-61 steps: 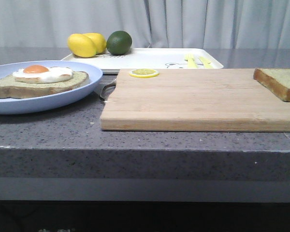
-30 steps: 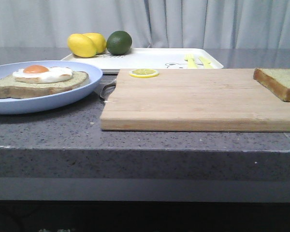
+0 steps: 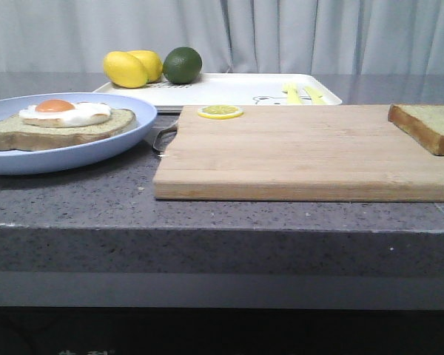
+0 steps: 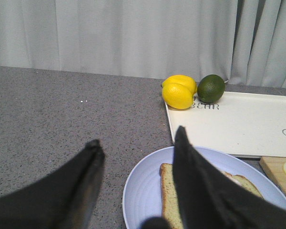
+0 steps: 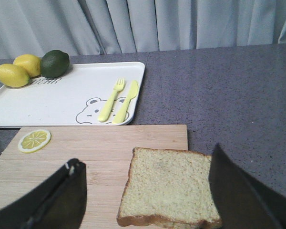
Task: Place bread and move sandwich to tray
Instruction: 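Lower the right gripper onto the plain bread slice on the cutting board and grasp it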
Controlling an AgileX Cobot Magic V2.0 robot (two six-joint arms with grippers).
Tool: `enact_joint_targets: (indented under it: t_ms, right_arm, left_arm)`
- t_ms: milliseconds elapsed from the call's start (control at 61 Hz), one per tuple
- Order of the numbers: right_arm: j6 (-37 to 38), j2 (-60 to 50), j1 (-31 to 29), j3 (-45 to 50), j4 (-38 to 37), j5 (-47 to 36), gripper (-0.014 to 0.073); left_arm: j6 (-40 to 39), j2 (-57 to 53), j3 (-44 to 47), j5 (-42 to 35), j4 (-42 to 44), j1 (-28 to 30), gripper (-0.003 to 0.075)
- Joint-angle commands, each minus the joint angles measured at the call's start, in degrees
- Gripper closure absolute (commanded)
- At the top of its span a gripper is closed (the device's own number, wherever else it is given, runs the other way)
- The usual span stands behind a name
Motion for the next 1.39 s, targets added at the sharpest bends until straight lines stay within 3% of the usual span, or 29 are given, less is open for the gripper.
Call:
enact_joint_targets:
  t_ms: [0, 246, 590, 754, 967, 1098, 1377]
  right_arm:
    - [-0.3, 0.4, -0.3, -2.0, 0.3, -3.9, 0.0022]
    - [-0.3, 2.0, -0.3, -3.2, 0.3, -1.7, 0.0022]
    - [0.7, 27.0, -1.3, -25.3, 0.3, 22.4, 0.0027]
    - [3.9, 37.0, -7.8, -34.3, 0.3, 30.6, 0.0097]
    - [3.7, 44.2, -18.7, -39.6, 0.4, 36.0, 0.0095]
    - [-0.3, 48.4, -21.2, -40.3, 1.9, 36.7, 0.0095]
    - [-12.6, 58.0, -24.4, -40.3, 12.3, 40.7, 0.0095]
  left_arm:
    - [-0.5, 0.1, -2.1, -4.6, 0.0, -0.5, 0.0187]
    - [-0.5, 0.1, -2.1, -4.7, 0.0, -0.5, 0.0165]
    - [-0.5, 0.1, -2.1, -4.7, 0.0, -0.5, 0.0178]
    - [-0.5, 0.1, -2.1, -4.7, 0.0, -0.5, 0.0178]
    - [-0.5, 0.1, -2.1, -4.8, 0.0, -0.5, 0.0178]
    - [-0.5, 0.1, -2.1, -4.8, 0.0, -0.5, 0.0178]
    - [-0.5, 0.1, -2.1, -4.8, 0.0, -0.5, 0.0178]
